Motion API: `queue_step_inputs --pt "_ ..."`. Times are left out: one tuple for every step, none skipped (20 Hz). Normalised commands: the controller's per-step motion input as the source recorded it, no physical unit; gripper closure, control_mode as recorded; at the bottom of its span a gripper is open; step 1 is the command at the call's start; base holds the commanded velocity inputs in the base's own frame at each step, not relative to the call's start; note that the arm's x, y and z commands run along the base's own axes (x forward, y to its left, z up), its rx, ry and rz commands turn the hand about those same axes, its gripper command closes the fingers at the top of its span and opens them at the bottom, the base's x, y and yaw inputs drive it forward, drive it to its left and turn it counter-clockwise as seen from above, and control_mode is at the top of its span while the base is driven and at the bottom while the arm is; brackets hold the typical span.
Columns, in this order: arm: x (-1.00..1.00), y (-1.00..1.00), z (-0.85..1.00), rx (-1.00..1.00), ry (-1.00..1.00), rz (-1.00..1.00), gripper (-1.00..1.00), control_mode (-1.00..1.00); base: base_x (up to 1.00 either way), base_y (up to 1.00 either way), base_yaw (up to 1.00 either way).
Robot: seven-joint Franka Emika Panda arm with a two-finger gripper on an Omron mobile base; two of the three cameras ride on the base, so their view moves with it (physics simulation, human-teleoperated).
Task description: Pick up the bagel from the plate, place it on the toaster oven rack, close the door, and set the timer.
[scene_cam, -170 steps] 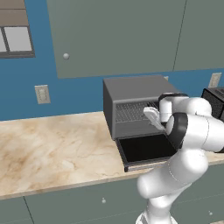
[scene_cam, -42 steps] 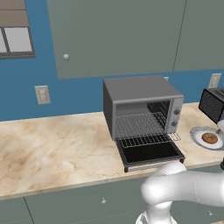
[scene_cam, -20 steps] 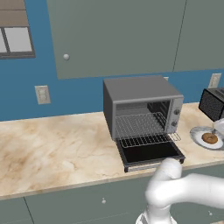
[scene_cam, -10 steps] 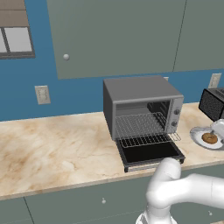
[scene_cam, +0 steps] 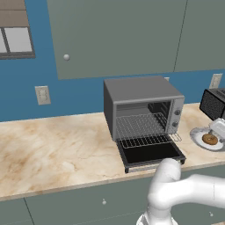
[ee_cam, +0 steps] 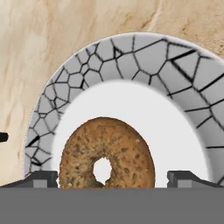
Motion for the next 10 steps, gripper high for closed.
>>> queue_step_inputs --pt "0.19 0.00 -0.01 0.03 0.00 0.00 -1.00 -1.00 0.00 0.00 0.00" --pt "0.19 0.00 -0.04 0.03 0.00 0.00 -1.00 -1.00 0.00 0.00 0.00" --pt "0.16 0.00 -0.08 0.03 0.02 0.00 -1.00 -1.00 0.00 0.00 0.00" --pt "0.14 0.00 -0.11 0.03 0.03 0.00 -1.00 -1.00 0.00 0.00 0.00" --pt "0.06 0.00 -0.15 0.03 0.03 0.00 -1.00 -1.00 0.00 0.00 0.00" --pt "0.00 0.00 -0.21 0.02 0.03 0.00 -1.00 -1.00 0.00 0.00 0.00" --pt "0.00 0.00 -0.19 0.02 0.02 0.00 -1.00 -1.00 0.00 0.00 0.00" --pt "0.00 0.00 -0.19 0.01 0.02 0.00 -1.00 -1.00 0.00 0.00 0.00" --pt "0.00 0.00 -0.12 0.01 0.00 0.00 -1.00 -1.00 0.00 0.00 0.00" --pt "0.00 0.00 -0.04 0.00 0.00 0.00 -1.00 -1.00 0.00 0.00 0.00"
